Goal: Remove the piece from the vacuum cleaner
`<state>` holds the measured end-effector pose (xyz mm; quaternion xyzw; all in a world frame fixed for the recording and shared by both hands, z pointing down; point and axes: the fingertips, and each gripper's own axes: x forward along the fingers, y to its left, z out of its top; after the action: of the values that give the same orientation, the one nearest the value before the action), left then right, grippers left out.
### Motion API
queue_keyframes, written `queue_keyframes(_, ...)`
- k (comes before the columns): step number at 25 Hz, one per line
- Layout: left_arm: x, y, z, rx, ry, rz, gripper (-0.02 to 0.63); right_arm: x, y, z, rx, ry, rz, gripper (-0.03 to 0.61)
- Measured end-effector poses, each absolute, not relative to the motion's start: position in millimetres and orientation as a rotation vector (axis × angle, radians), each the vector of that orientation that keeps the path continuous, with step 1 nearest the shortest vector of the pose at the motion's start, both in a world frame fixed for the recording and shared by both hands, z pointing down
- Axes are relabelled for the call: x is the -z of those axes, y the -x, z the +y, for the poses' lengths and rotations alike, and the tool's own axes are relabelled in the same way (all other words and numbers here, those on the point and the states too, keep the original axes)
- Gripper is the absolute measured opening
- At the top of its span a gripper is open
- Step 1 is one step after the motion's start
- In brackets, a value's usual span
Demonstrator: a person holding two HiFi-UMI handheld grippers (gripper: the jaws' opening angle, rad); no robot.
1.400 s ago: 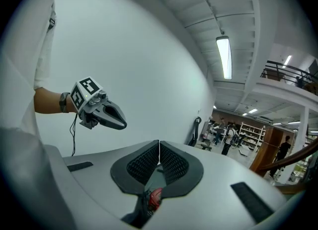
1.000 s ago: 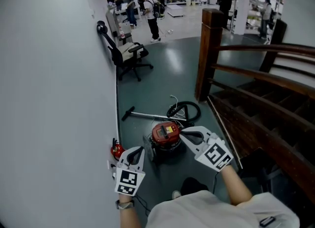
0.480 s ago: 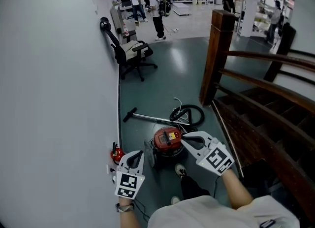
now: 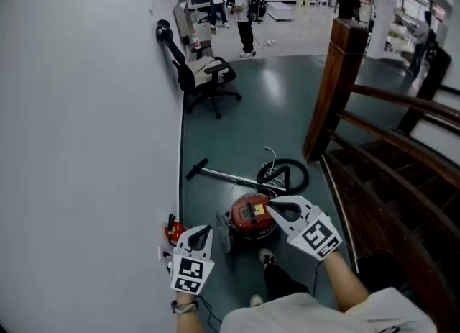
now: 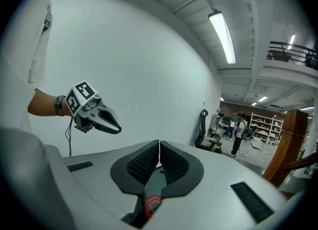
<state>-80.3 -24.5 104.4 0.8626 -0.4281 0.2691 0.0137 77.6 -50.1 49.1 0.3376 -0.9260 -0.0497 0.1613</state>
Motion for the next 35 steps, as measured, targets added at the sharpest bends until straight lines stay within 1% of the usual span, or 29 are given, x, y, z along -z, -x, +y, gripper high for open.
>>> queue_keyframes(10, -134.5, 104.5, -57.7, -0.808, -2.589, -1.405, 0.000, -84.9, -64.4, -95.9, 0.012, -0.970, -2.642, 0.029)
queue_keyframes(15, -169.8, 111.0, -80.7, -0.829, -2.530, -1.411, -0.002, -126.1, -62.1, -117.1, -0.094, -0.932, -2.604, 0.029)
queue_keyframes(27, -262.0, 109.1, -106.8, -0.760, -2.373, -1.381, 0.000, -230.5, -52.1, -157.6, -0.366, -0.913, -2.554, 0.029)
queue_keyframes(29, -275.6, 106.6, -105.5, -0.754, -2.342, -1.368, 0.040, -246.2, -51.5, -159.8, -0.425, -0.919, -2.544, 0.029)
queue_keyframes(35, -313.7, 102.7, -104.1, -0.744, -2.285, -1.343, 0.049, -290.3, -52.0, -160.7, -0.539, -0.922, -2.498, 0.031)
